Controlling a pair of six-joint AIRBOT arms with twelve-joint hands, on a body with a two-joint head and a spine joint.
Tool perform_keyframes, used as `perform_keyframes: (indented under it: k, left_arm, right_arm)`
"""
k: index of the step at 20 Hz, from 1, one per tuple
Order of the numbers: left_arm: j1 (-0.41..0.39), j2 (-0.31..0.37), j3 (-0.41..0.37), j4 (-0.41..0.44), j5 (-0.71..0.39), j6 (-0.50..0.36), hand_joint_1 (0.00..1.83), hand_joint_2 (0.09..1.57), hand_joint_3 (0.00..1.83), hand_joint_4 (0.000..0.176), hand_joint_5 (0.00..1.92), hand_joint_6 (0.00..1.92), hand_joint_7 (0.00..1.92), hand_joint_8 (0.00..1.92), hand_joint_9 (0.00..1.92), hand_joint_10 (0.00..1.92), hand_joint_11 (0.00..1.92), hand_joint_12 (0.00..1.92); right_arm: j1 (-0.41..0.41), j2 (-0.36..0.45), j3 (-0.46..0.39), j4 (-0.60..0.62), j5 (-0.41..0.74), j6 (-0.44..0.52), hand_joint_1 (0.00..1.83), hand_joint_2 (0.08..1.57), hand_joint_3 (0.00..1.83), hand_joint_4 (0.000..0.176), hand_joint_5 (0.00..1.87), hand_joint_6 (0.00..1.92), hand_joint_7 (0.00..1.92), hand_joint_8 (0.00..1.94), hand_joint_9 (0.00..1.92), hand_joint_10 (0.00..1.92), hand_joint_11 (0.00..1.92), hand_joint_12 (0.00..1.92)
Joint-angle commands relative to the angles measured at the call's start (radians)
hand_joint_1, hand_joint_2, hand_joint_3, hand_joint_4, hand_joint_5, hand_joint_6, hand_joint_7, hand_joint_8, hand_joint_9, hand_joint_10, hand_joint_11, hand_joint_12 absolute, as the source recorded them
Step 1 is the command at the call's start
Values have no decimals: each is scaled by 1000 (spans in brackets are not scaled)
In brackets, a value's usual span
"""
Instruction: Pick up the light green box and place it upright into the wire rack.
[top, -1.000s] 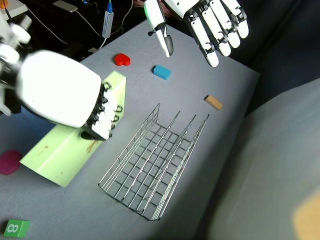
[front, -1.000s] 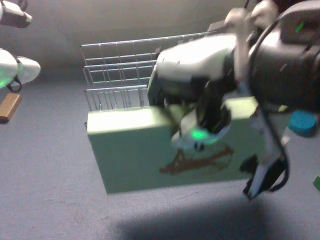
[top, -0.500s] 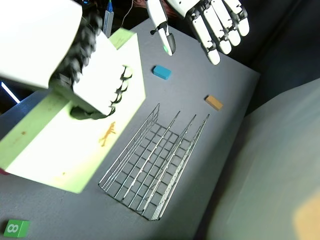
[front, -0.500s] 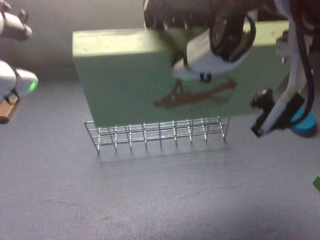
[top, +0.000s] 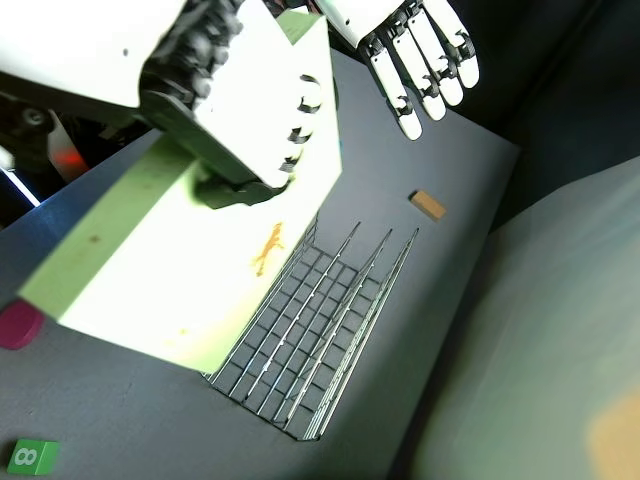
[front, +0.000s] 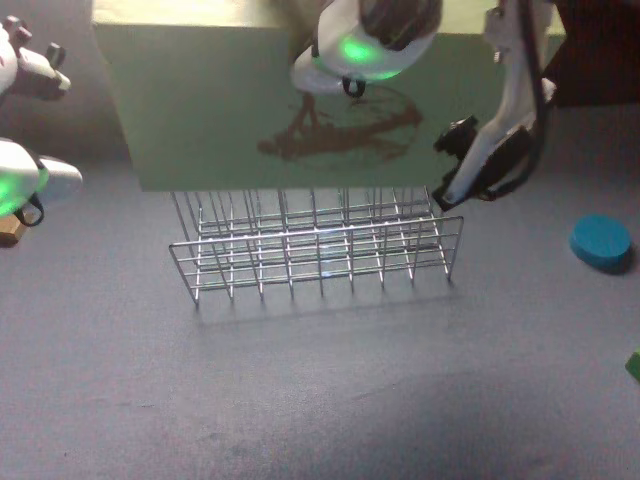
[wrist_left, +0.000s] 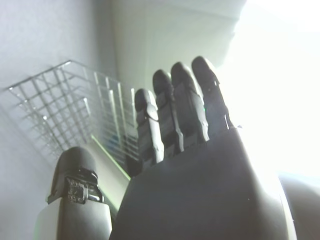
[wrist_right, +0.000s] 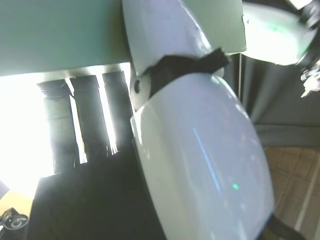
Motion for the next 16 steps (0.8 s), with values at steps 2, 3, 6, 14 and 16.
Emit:
perform_keyframes:
  k: [2, 3, 6, 14, 16]
  left_arm:
    - [1, 3, -5, 74, -29, -5, 125, 1259, 0, 66, 385, 2, 353, 0, 278, 2, 0, 569]
    - [5, 3, -7, 90, -29, -30, 125, 1259, 0, 66, 385, 2, 353, 0, 278, 2, 0, 570]
    - [13, 3, -10, 104, -25, -55, 111, 1263, 0, 68, 352, 0, 332, 0, 267, 0, 0, 567]
    - [13, 3, -12, 104, -13, -64, 100, 1265, 1, 68, 350, 0, 338, 2, 262, 0, 0, 557]
    - [13, 3, -12, 104, -13, -64, 99, 1266, 1, 68, 352, 1, 338, 2, 262, 0, 0, 555]
  right_arm:
    - [-8, -19, 22, -60, -55, 9, 1337, 1235, 1, 0, 679, 1198, 755, 1372, 732, 1607, 684, 1589]
    - [-22, -31, 40, -69, -59, 16, 1337, 1236, 1, 0, 680, 1199, 754, 1374, 730, 1608, 684, 1589]
    - [-46, -52, 68, -93, -59, 29, 1338, 1233, 0, 0, 692, 1185, 750, 1378, 739, 1594, 664, 1581]
    - [-106, -99, 124, -132, -64, 47, 1341, 1223, 0, 0, 728, 1175, 753, 1334, 753, 1581, 677, 1575]
    - [-123, -116, 145, -134, -69, 47, 1341, 1223, 0, 0, 728, 1172, 766, 1332, 739, 1588, 653, 1575]
